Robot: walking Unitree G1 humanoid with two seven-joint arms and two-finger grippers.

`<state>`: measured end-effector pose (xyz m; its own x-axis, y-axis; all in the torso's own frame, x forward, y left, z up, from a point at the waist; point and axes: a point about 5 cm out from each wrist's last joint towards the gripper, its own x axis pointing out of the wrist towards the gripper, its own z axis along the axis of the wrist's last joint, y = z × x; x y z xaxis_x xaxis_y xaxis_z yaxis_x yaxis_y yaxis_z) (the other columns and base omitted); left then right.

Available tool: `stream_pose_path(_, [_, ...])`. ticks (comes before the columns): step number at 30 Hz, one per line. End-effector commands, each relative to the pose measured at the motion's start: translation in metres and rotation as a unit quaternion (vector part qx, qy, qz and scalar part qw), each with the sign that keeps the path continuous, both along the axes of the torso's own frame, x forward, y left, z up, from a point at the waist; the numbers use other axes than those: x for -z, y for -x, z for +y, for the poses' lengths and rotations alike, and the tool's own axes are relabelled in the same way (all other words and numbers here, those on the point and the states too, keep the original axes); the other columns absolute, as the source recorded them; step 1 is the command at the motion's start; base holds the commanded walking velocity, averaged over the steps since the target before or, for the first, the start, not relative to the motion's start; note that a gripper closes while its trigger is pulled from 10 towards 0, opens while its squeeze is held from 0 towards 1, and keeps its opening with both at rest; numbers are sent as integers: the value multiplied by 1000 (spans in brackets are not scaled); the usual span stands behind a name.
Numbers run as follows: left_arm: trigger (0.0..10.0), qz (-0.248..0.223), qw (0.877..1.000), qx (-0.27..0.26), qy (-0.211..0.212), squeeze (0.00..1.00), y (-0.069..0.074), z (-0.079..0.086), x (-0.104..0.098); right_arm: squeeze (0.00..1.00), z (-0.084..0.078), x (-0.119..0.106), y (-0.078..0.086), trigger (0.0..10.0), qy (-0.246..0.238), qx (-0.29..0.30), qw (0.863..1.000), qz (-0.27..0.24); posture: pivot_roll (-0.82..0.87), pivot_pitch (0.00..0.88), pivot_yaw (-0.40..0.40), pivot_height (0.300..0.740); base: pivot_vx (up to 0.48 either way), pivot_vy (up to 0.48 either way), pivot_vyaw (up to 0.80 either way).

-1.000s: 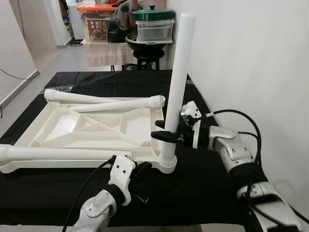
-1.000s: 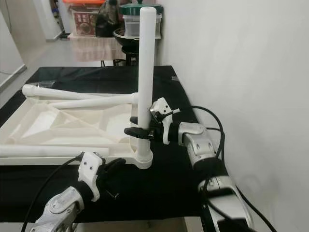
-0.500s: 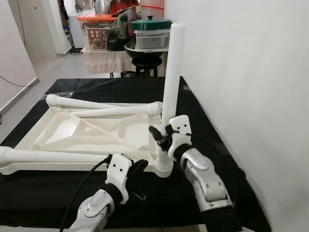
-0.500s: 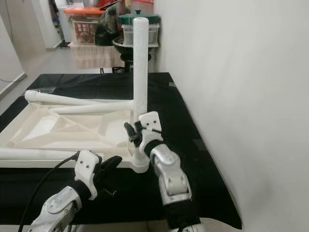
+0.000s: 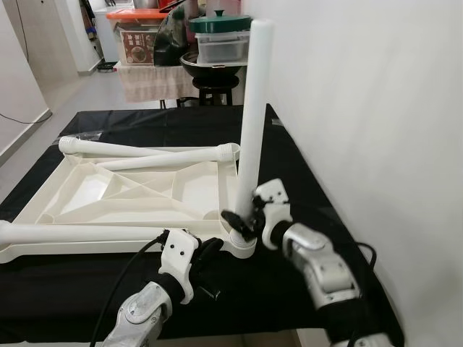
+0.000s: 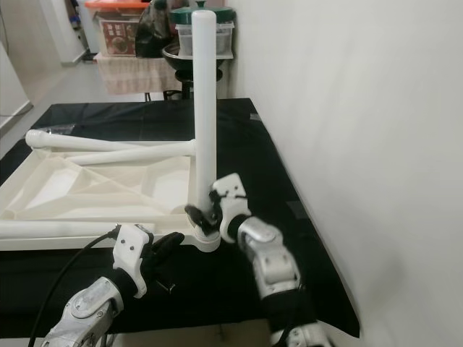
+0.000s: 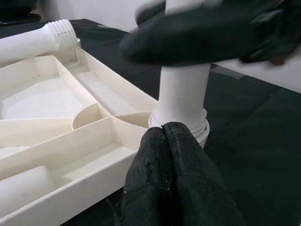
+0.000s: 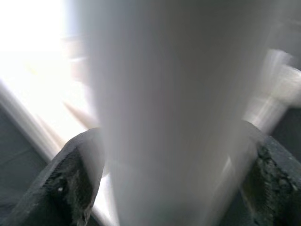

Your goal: Building children table

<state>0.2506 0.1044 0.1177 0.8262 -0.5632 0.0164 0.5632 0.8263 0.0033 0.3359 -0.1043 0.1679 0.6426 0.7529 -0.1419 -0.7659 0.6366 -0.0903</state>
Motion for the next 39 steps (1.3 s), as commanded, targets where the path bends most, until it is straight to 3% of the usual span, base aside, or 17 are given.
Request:
stream_pose_path(1, [10000,9,1000,0,1,0,-1,-1,3,0,-3,-1,0,10000,12,-81,997,1,30,0,-40,740,0,0,0])
stream_pose_path(12, [10000,11,1000,0,2,0,-2,-2,4,0,-13,-15,-11,10000,-11,-169,985,27,41,0,-42,740,0,0,0])
stream_pose_path(13, [10000,11,1000,1,2,0,-2,-2,4,0,-14,-15,-12,0,-14,-181,983,36,41,0,-42,740,0,0,0])
stream_pose_path(20, [10000,12,1000,1,2,0,-1,-2,4,0,-19,-9,-15,0,-11,-195,979,50,48,0,-42,740,0,0,0])
stream_pose_path(27, [10000,13,1000,1,2,0,0,-2,5,0,-25,2,-13,0,3,-141,989,35,42,0,-37,740,0,0,0])
stream_pose_path(28, [10000,13,1000,1,2,0,0,-1,5,0,-27,5,-13,0,7,-107,994,33,42,0,-47,740,0,0,0])
stream_pose_path(29, [10000,12,1000,1,2,0,1,-1,5,0,-24,16,-16,0,6,27,999,23,39,0,-50,740,0,0,0])
stream_pose_path(30, [10000,12,1000,1,2,0,2,0,4,0,-24,22,-16,0,7,127,992,17,36,0,-50,740,0,0,0])
stream_pose_path(31, [10000,12,1000,1,2,0,2,0,4,0,-24,22,-16,0,7,127,992,17,36,0,-50,740,0,0,0])
stream_pose_path(32, [10000,12,1000,1,2,0,2,1,4,0,-17,38,-2,0,-50,274,959,53,23,0,-43,740,0,0,0])
stream_pose_path(34, [10000,12,1000,1,2,0,2,1,4,0,-17,38,-2,0,-50,274,959,53,23,0,-43,740,0,0,0])
stream_pose_path(35, [10000,12,1000,1,2,0,2,2,4,0,-1,58,21,0,-59,301,948,92,23,0,-44,740,0,0,0])
stream_pose_path(36, [10000,11,1000,0,-3,0,1,2,4,0,20,55,27,0,-48,251,964,72,4,0,-33,740,0,0,0])
stream_pose_path(39, [10000,12,1000,0,-1,0,1,1,4,0,23,57,22,0,-20,215,974,63,32,0,-55,740,0,0,0])
